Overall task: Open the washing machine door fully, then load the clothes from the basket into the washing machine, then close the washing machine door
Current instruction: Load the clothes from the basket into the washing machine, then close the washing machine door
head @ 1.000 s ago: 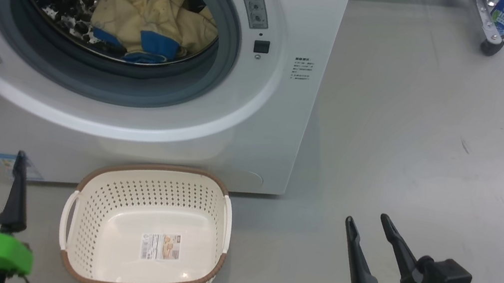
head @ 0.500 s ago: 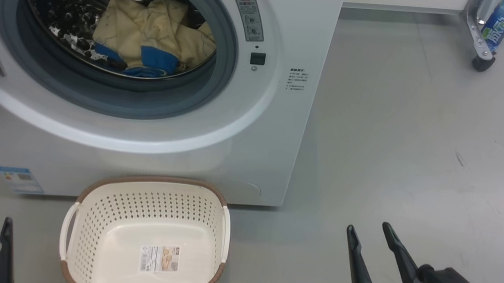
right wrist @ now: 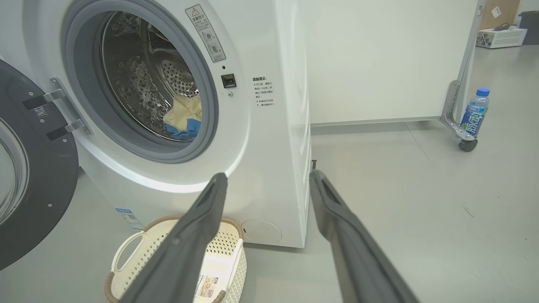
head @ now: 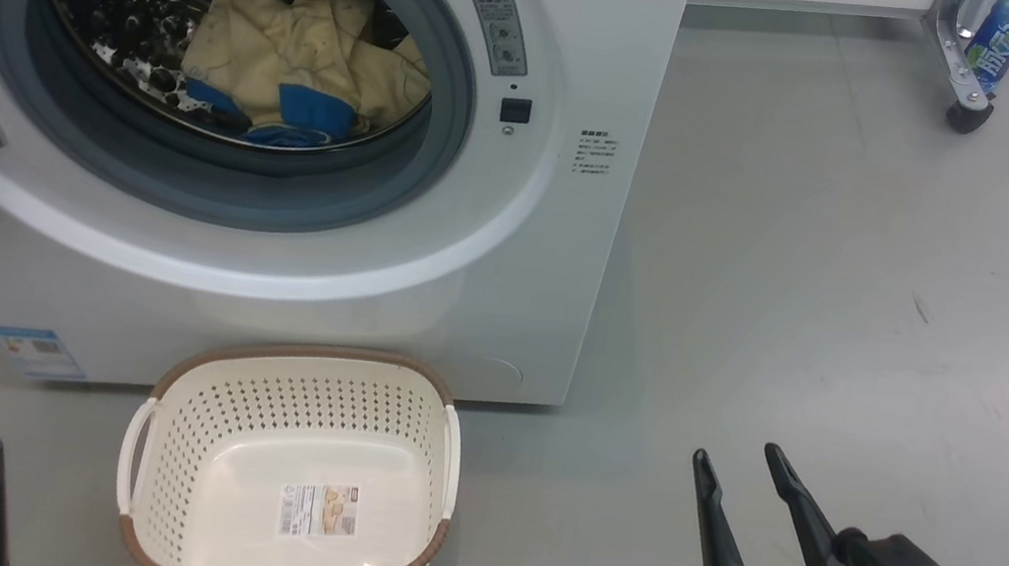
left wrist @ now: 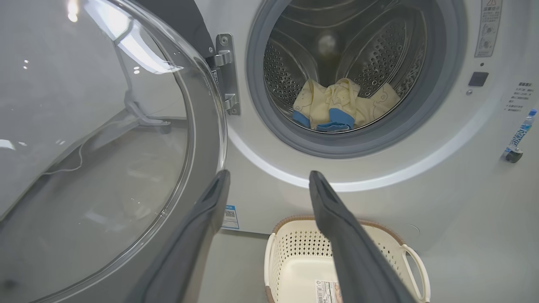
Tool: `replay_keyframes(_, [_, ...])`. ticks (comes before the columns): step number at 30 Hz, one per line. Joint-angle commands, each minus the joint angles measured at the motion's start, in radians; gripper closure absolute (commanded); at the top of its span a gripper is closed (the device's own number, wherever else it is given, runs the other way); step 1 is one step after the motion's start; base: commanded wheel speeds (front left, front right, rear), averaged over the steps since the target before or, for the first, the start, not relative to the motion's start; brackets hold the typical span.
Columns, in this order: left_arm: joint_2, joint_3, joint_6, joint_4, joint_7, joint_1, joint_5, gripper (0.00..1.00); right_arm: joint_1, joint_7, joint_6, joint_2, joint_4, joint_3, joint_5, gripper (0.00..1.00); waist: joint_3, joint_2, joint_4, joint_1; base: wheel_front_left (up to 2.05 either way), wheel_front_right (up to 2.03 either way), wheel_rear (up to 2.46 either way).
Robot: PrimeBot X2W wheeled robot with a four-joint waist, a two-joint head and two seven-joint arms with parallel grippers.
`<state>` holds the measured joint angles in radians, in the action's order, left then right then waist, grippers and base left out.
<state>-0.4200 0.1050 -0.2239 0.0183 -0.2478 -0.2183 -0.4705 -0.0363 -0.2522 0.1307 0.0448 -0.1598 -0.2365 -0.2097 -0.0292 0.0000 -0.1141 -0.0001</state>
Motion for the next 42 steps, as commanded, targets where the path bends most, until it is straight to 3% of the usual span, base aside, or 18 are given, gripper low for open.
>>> replay_keyframes(1, [-0.019,-0.059,0.006,0.022,-0.014,0.037,0.005,0.00,0.032,-0.010,0.000,0.005,0.038,-0.020,0.010,0.00,-0.003,0.0000,0.001,0.0001,0.00,0.00,0.00])
replay_keyframes(24, [0.029,-0.121,0.060,-0.007,-0.014,0.050,0.035,0.00,0.035,-0.010,0.000,0.005,0.034,-0.018,0.008,0.00,-0.012,0.0000,0.005,0.0001,-0.12,0.12,0.00])
replay_keyframes(42, [0.058,-0.149,0.075,-0.014,-0.014,0.068,0.057,0.00,0.040,-0.010,0.000,0.005,0.032,-0.013,0.006,0.00,-0.021,0.0000,0.011,0.0001,-1.74,1.74,0.00])
